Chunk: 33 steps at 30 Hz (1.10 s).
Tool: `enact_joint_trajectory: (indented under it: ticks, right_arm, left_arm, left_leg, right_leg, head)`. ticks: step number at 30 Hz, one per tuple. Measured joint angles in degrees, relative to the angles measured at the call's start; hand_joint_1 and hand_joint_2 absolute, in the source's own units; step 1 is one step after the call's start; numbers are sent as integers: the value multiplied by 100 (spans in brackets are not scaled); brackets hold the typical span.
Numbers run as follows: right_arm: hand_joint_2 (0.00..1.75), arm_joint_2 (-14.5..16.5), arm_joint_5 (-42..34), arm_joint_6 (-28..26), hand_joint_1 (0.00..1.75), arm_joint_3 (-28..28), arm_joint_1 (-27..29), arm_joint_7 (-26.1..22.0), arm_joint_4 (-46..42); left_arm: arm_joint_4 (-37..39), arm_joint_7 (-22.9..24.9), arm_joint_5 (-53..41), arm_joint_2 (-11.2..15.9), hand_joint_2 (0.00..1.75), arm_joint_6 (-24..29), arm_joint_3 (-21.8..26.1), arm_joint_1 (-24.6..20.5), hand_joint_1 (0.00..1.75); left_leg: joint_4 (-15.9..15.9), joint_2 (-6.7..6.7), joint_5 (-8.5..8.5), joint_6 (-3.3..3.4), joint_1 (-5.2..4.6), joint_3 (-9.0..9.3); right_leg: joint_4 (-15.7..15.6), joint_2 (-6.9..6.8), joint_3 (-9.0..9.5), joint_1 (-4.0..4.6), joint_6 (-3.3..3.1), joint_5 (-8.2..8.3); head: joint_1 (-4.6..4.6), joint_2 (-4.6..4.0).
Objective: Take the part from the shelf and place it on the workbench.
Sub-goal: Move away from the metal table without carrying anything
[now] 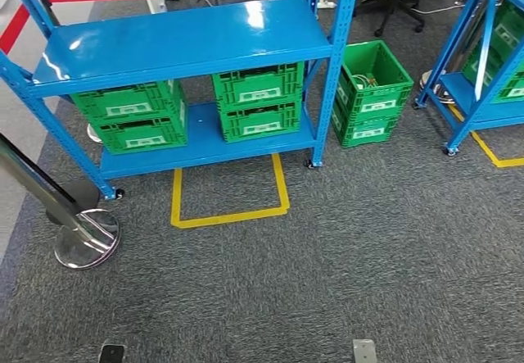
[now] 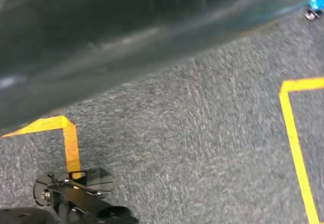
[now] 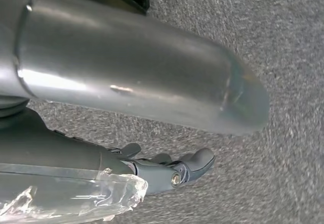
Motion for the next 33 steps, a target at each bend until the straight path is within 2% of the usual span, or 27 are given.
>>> enact_joint_trajectory:
  ticks: [1,3,4,5,6,9,10,11,12,14,15,16,17,18,19,21,22,23,24,25,26,27,28,29,31,32,33]
  right_arm:
    - [0,-1,0,0,0,-1,1,0,0]
    - [0,1,1,1,0,-1,-7,-5,1]
    - [0,1,3,1,0,-1,-15,-15,1]
    - [0,2,4,3,0,-1,-27,-28,1]
    - [0,2,4,8,0,-1,-37,-43,1]
    - [0,2,4,33,0,-2,-56,-78,1]
    - [0,2,4,39,0,-2,-65,-87,1]
    - [0,2,4,43,0,-2,-74,-95,1]
    - [0,1,3,45,0,-3,-78,-101,1]
    - [0,-1,-2,46,0,-9,-58,-109,1]
    - [0,-1,-4,46,0,-14,-36,-112,1]
    - [0,-1,-5,46,0,-19,-17,-116,2]
    - [0,-2,-6,46,0,-23,-4,-119,2]
    - [0,-2,-6,46,0,-25,1,-121,2]
    - [0,-4,-7,46,0,-28,7,-123,2]
    - [0,-10,-9,50,0,-33,16,-127,2]
    - [0,-13,-10,54,0,-36,26,-131,3]
    - [0,-14,-11,58,0,-38,27,-137,3]
    - [0,-13,-11,61,0,-41,25,-145,3]
    - [0,-13,-11,61,0,-44,18,-153,3]
    - [0,-12,-10,61,0,-46,2,-160,2]
    - [0,-11,-10,60,0,-49,-9,-168,2]
    - [0,-11,-10,60,0,-51,-17,-175,2]
    - [0,-11,-11,58,0,-54,-17,-181,2]
    - [0,-11,-11,57,0,-60,-7,-191,3]
    - [0,-11,-11,57,0,-62,-3,-193,4]
    - [0,-11,-10,57,0,-63,-1,-195,4]
  left_arm:
    - [0,0,1,1,0,0,1,12,0]
    - [0,0,2,6,0,0,2,24,0]
    - [-1,0,2,9,0,0,2,23,0]
    - [-3,0,2,11,0,-1,2,24,0]
    - [-7,0,4,13,0,-1,2,29,0]
    - [-18,0,17,13,0,-2,2,55,0]
    - [-23,0,22,13,0,-2,3,59,0]
    - [-30,0,26,12,0,-2,4,55,0]
    - [-37,0,31,10,0,-3,4,47,0]
    - [-43,0,37,2,0,-5,4,34,0]
    - [-44,0,37,-2,0,-6,4,42,0]
    - [-44,0,37,-4,0,-7,4,55,0]
    - [-44,0,37,-6,0,-7,5,66,0]
    - [-44,0,37,-8,0,-7,5,72,0]
    - [-43,0,37,-12,0,-7,6,72,0]
    - [-44,0,39,-18,0,-8,5,68,0]
    - [-46,0,41,-20,0,-8,4,67,0]
    - [-50,0,42,-20,0,-9,4,64,0]
    - [-56,0,43,-15,0,-10,4,57,0]
    - [-62,0,43,-10,0,-10,4,45,0]
    - [-67,0,43,-6,0,-10,3,30,0]
    - [-69,0,43,-2,0,-9,3,22,0]
    - [-70,0,43,-3,0,-9,2,21,0]
    - [-70,0,43,-3,0,-9,2,30,0]
    - [-70,0,44,-1,0,-9,2,55,0]
    - [-70,0,45,2,0,-9,2,65,0]
    - [-70,0,46,4,0,-9,2,71,0]
  left_leg:
    - [-106,9,158,2,6,23]
    - [-806,59,615,43,-2,338]
    - [-1167,99,733,80,-20,518]
    - [-1419,135,766,122,-40,650]
    - [-1538,157,712,168,-57,713]
    - [-1625,120,601,288,-48,825]
    - [-1641,102,579,321,-33,893]
    - [-1656,82,557,347,-18,959]
    - [-1667,67,520,366,-11,1012]
    - [-1667,19,415,390,-12,1121]
    - [-1668,-9,348,391,-15,1199]
    - [-1667,-36,278,388,-17,1291]
    - [-1668,-57,202,380,-19,1396]
    - [-1670,-71,117,369,-22,1500]
    - [-1664,-80,29,353,-28,1597]
    - [-1678,-104,-126,302,-42,1720]
    - [-1681,-111,-165,267,-48,1776]
    - [-1656,-117,-150,230,-50,1794]
    - [-1537,-109,-86,197,-50,1768]
    - [-1290,-91,37,163,-51,1672]
    - [-951,-70,146,129,-48,1476]
    - [-577,-46,162,97,-40,1231]
    - [-256,-26,47,69,-29,976]
    - [-51,-16,-198,49,-17,752]
    - [36,-9,-736,37,0,440]
    - [-76,-7,-836,38,4,363]
    - [-278,-3,-746,43,5,326]
  right_leg:
    - [0,-48,53,1,9,-40]
    - [-4,-123,159,1,49,-138]
    - [-7,-148,193,8,84,-192]
    - [-23,-171,216,14,121,-238]
    - [-23,-188,253,20,160,-254]
    - [9,-181,401,21,270,-240]
    - [163,-123,324,18,291,-246]
    - [448,-50,152,16,304,-263]
    - [830,33,-119,13,312,-314]
    - [1531,124,-714,19,325,-576]
    - [1676,135,-935,24,329,-739]
    - [1659,137,-1071,30,325,-841]
    - [1485,138,-1125,33,311,-813]
    - [1176,141,-1121,38,286,-586]
    - [832,148,-1100,46,251,-169]
    - [380,161,-1034,68,177,442]
    - [311,168,-998,76,144,565]
    - [305,169,-935,75,115,504]
    - [277,171,-854,63,85,497]
    - [242,171,-778,48,56,466]
    - [212,166,-692,33,31,422]
    - [182,163,-603,23,14,370]
    - [160,160,-513,22,0,304]
    - [147,161,-422,21,-8,234]
    - [137,169,-219,20,-11,73]
    - [137,174,-109,20,-6,-13]
    - [136,176,3,20,7,-102]
  head:
    - [-1,0]
    - [0,-1]
    - [-1,-1]
    - [1,-1]
    - [0,-1]
    - [7,1]
    - [23,-1]
    - [42,-1]
    - [62,-1]
    - [89,0]
    - [95,1]
    - [103,1]
    - [110,1]
    - [118,1]
    - [128,1]
    - [140,0]
    - [141,1]
    - [144,1]
    - [146,2]
    - [135,3]
    - [130,2]
    - [120,3]
    - [113,2]
    - [115,2]
    - [115,2]
    - [113,2]
    - [113,2]
